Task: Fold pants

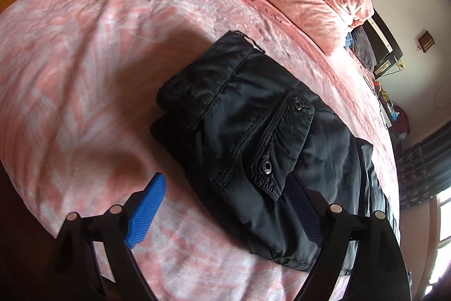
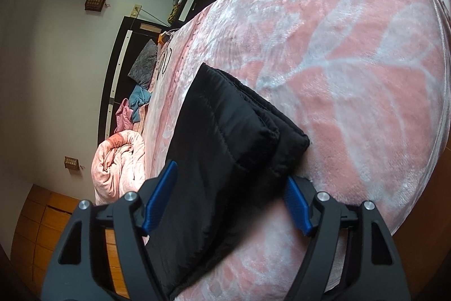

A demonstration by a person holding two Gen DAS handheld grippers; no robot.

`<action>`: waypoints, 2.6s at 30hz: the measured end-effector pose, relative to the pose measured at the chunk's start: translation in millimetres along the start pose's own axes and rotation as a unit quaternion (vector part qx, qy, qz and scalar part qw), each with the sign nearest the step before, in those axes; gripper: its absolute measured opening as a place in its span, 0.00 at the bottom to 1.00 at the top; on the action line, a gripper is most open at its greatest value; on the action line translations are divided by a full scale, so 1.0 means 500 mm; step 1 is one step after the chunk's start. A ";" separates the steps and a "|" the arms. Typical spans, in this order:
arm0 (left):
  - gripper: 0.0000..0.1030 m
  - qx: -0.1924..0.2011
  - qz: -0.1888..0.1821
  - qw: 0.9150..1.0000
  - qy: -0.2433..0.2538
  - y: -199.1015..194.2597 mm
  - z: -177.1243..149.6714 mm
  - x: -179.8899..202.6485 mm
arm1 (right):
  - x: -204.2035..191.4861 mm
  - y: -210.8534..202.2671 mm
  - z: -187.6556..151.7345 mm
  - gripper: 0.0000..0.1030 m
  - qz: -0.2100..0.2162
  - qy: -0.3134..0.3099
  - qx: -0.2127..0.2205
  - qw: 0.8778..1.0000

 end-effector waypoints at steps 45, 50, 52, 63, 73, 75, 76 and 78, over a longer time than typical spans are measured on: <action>0.85 0.037 0.035 0.997 0.065 -0.052 -0.004 0.038 | -0.425 -0.054 -0.205 0.12 -0.127 -0.323 0.109 0.931; 0.85 0.040 0.047 0.993 0.096 -0.058 -0.005 0.061 | -0.450 -0.052 -0.241 0.12 -0.131 -0.355 0.120 0.918; 0.85 0.046 0.050 0.993 0.100 -0.063 -0.003 0.068 | -0.457 -0.053 -0.248 0.12 -0.130 -0.362 0.120 0.915; 0.85 0.050 0.069 0.990 0.113 -0.056 0.000 0.079 | -0.495 -0.050 -0.290 0.12 -0.125 -0.405 0.132 0.896; 0.85 0.046 0.077 0.989 0.120 -0.046 -0.001 0.081 | -0.519 -0.042 -0.330 0.12 -0.117 -0.442 0.139 0.878; 0.85 0.048 0.077 0.988 0.122 -0.048 0.001 0.083 | -0.523 -0.041 -0.335 0.12 -0.116 -0.447 0.140 0.876; 0.85 0.049 0.078 0.988 0.124 -0.048 0.001 0.083 | -0.526 -0.039 -0.338 0.12 -0.115 -0.448 0.140 0.876; 0.85 0.050 0.078 0.987 0.128 -0.050 0.002 0.088 | -0.528 -0.038 -0.342 0.12 -0.114 -0.451 0.139 0.874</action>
Point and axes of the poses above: each gripper's, at about its wrist camera, not at the fingertips, and y roughly the way its jaws point, x to its right, z to its top, the point moved 1 cm from there along y, roughly the way its jaws point, and after that the axes turned 10 degrees about y, right-handed, at the moved point
